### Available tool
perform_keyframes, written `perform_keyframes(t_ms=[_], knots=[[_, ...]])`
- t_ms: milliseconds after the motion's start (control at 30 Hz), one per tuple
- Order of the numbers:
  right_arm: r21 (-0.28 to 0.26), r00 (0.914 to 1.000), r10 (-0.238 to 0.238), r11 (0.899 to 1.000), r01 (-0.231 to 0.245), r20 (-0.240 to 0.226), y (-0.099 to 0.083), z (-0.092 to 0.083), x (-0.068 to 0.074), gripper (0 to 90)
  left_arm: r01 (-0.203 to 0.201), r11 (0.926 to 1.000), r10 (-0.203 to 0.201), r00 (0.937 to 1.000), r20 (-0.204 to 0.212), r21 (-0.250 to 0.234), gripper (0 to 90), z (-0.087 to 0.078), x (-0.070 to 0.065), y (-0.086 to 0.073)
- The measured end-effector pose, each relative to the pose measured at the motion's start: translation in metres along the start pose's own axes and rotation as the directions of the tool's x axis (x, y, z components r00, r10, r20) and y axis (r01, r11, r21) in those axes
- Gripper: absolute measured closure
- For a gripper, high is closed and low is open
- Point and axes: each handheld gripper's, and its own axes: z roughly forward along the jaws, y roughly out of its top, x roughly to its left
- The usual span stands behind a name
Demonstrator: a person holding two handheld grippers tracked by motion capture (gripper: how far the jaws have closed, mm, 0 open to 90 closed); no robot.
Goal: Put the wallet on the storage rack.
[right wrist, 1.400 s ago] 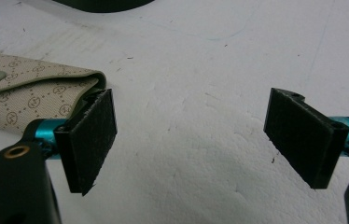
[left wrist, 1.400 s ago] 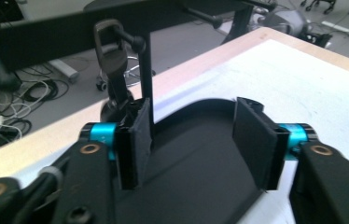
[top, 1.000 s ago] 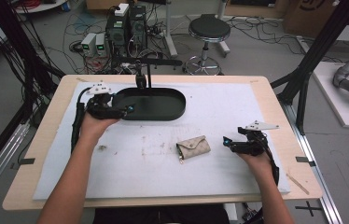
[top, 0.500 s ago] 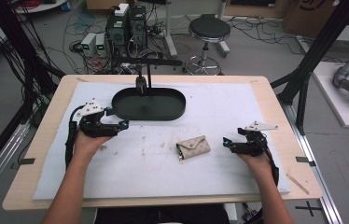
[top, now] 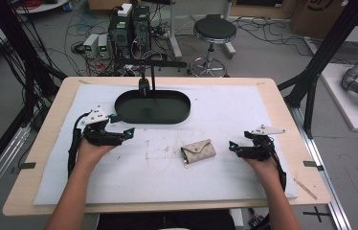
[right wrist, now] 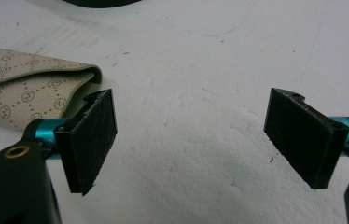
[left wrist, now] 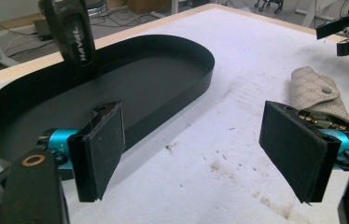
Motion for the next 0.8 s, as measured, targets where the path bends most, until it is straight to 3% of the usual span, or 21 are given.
perform_keyframes(t_ms=[367,633,800], knots=[[0.004,1.0000,-0.001,1.000,0.001,0.003,-0.001,-0.001,0.000,17.4,-0.001,0.9998,0.001,1.0000,0.006,0.021,21.6,0.002,-0.005,0.001],[0.001,0.9999,0.010,1.000,-0.010,0.013,-0.001,-0.003,-0.003,17.4,-0.015,0.9986,0.012,0.9985,0.053,0.051,20.4,0.017,-0.015,0.002],[0.001,0.9999,0.001,1.000,-0.001,0.012,-0.001,-0.003,-0.002,17.4,-0.034,0.9965,0.027,0.9954,0.092,0.077,19.4,0.032,-0.030,0.003]])
